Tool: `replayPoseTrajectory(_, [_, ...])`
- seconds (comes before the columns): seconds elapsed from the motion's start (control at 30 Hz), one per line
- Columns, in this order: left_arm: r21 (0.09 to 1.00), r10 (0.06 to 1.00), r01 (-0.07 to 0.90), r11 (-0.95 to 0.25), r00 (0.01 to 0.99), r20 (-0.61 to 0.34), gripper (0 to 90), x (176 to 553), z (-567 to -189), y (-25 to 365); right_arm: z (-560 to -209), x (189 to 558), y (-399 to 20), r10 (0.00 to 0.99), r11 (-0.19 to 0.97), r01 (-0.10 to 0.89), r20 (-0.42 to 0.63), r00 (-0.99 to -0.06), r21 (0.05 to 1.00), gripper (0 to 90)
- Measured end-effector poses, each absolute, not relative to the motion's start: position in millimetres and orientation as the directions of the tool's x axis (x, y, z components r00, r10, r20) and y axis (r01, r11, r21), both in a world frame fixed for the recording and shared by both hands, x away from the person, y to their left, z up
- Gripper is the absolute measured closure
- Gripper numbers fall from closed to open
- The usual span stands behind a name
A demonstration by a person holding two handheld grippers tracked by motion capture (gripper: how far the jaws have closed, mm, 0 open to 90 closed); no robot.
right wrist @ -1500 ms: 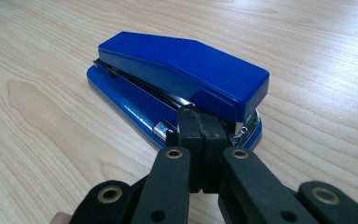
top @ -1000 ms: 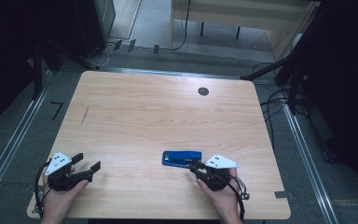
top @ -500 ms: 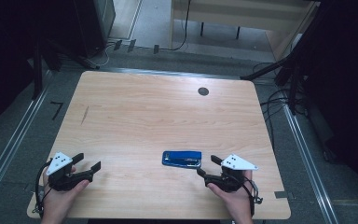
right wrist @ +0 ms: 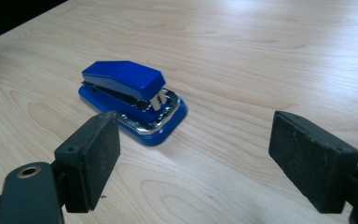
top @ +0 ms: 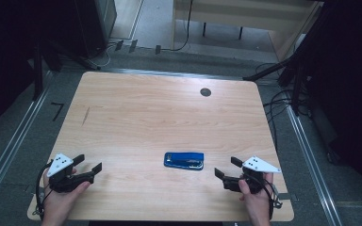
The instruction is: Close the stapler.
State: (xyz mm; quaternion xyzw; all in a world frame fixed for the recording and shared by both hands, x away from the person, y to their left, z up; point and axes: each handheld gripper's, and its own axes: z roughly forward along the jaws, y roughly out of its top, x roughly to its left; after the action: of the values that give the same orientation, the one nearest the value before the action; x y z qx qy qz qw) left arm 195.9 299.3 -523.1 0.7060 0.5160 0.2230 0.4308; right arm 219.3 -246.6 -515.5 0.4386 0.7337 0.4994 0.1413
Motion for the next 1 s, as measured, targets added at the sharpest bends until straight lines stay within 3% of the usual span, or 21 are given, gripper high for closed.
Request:
replayPoseTrajectory(0.53, [0.840, 0.921, 0.534, -0.096, 0.368, -0.129, 20.4, 196, -523, 299, -524, 215, -290, 0.841, 0.122, 0.516, 0.188, -0.507, 0.848, 18.2])
replayPoseTrajectory(1.0, [0.841, 0.922, 0.532, -0.100, 0.367, -0.123, 20.4, 195, -523, 299, -537, 211, -313, 0.846, 0.086, 0.550, 0.231, -0.480, 0.831, 18.9])
